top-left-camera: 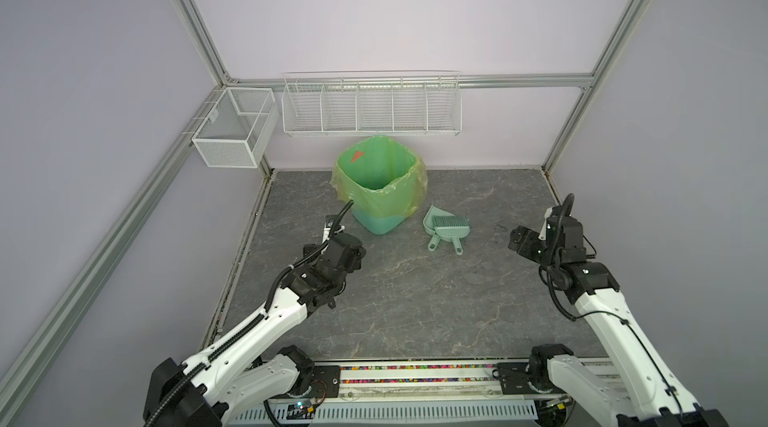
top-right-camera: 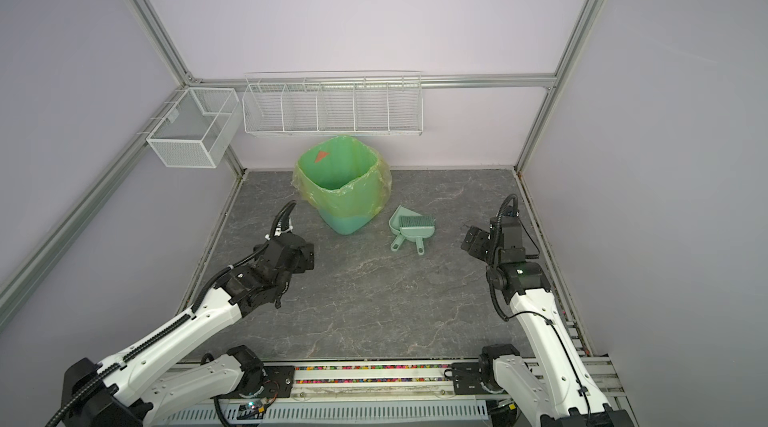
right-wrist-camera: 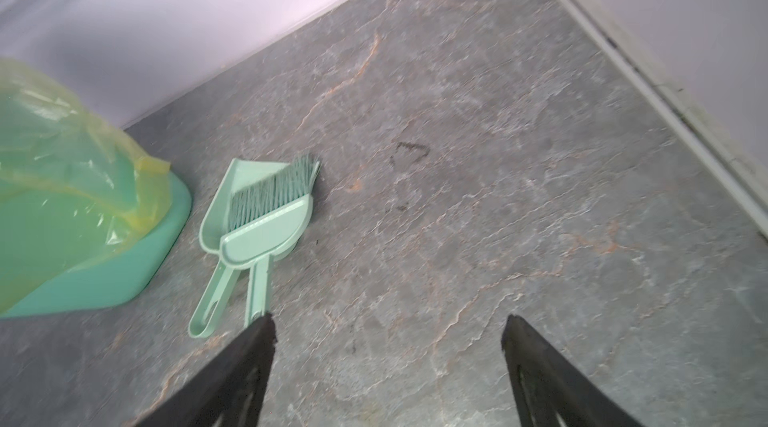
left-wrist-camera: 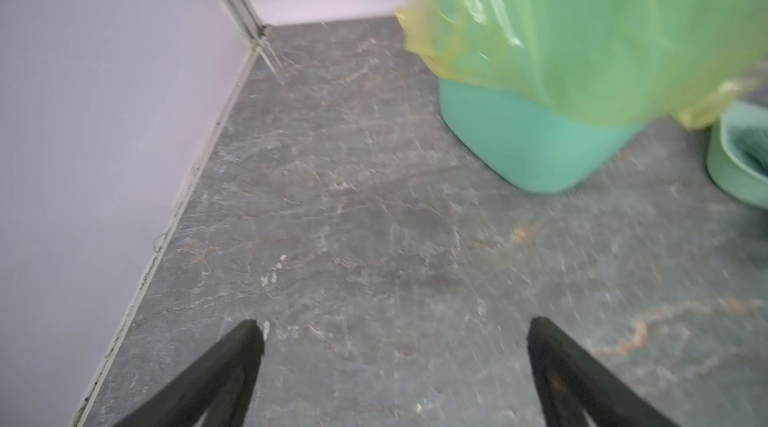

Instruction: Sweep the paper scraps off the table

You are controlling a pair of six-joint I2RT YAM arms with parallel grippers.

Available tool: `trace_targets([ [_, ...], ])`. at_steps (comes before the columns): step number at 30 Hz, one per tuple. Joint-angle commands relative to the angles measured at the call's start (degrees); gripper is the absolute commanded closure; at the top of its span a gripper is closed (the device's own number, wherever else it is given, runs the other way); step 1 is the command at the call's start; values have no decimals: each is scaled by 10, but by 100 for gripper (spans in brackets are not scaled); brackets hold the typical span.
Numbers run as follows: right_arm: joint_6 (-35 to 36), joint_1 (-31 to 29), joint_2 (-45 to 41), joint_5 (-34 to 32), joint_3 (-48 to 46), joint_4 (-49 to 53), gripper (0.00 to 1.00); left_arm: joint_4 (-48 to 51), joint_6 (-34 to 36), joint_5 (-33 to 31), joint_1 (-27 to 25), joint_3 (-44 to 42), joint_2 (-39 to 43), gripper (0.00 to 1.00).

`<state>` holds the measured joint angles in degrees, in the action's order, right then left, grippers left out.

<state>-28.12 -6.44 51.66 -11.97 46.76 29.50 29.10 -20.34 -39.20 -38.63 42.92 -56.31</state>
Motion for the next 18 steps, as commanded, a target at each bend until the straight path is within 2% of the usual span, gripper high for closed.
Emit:
trace_targets([
  [1,16,5,-25,-76,-22,-15,11,-87,13,-68,22,-39,50,1],
  [3,20,5,-34,-97,-34,-26,11,-121,17,-97,32,-67,73,1],
  [6,25,6,-38,-118,-42,-30,11,-151,20,-105,52,-92,83,0],
  [10,26,7,-34,-148,-50,-36,12,-195,40,-114,62,-113,61,1],
  [14,16,7,-20,-195,-49,-33,11,-247,37,-154,65,-138,29,0],
  [17,10,8,-9,-215,-45,-34,11,-321,70,-134,74,-153,6,0],
  [18,12,8,-6,-217,-44,-36,11,-367,100,-123,78,-162,-2,1],
])
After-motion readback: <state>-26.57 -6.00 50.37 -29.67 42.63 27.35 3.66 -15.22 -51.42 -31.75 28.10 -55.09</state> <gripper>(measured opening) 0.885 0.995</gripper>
